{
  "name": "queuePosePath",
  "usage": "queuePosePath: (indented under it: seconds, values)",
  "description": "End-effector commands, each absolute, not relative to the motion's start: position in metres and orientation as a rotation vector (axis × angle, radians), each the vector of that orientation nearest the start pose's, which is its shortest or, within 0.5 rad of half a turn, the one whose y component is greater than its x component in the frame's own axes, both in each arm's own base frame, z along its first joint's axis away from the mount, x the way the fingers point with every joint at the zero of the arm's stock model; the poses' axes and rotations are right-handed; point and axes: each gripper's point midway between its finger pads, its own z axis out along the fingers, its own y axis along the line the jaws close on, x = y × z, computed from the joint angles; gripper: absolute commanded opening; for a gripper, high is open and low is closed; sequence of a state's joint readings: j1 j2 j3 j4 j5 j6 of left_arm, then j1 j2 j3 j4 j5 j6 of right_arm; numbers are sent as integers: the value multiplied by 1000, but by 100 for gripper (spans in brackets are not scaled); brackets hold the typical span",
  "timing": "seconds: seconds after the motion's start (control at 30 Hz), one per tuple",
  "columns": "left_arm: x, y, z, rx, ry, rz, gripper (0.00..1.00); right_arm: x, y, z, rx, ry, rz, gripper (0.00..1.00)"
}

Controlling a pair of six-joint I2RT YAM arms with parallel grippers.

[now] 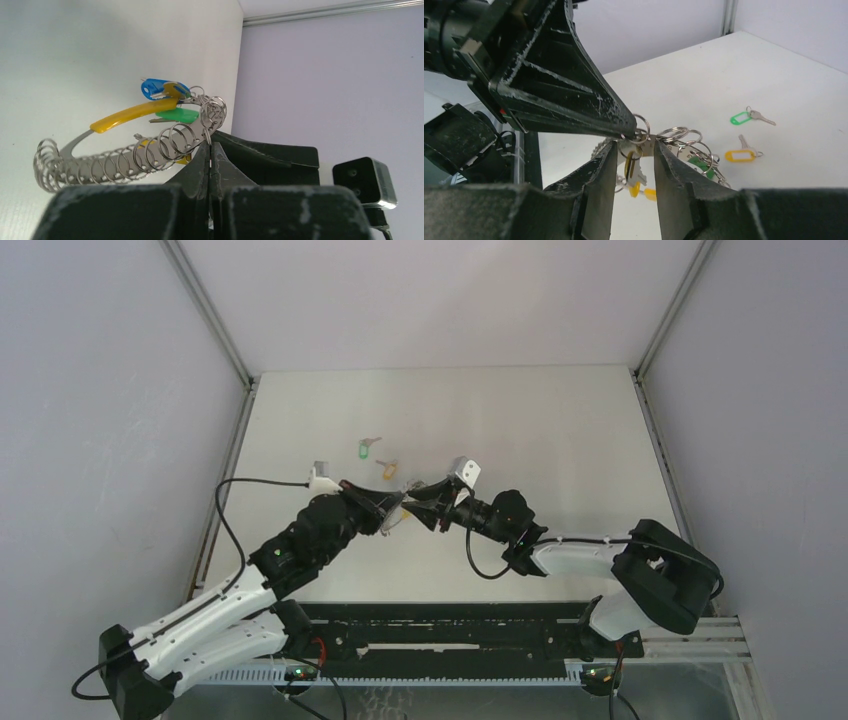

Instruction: Put the keys on the keyring

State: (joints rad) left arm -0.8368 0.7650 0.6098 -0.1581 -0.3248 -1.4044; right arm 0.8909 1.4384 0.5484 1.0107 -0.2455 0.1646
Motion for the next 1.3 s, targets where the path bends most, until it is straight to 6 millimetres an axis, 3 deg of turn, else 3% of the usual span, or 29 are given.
queuePosePath:
  seconds: [0.0, 0.3, 0.5, 0.77, 1.27]
  values:
    - [227, -232, 250, -790, 1843, -1285, 0, 228, 370, 227, -722, 1287, 1104, 32]
    - [226, -230, 254, -786, 1815, -1300, 0, 232, 365, 213, -723, 1342, 1094, 31]
    - [227, -232, 256, -778, 1800, -1319, 0, 230, 365, 214, -734, 1331, 1108, 28]
    - [227, -232, 257, -773, 1793, -1323, 0, 230, 364, 212, -757, 1333, 1110, 0]
    - [220, -233, 248, -803, 1858, -1320, 0, 248, 350, 197, -767, 1413, 849, 0]
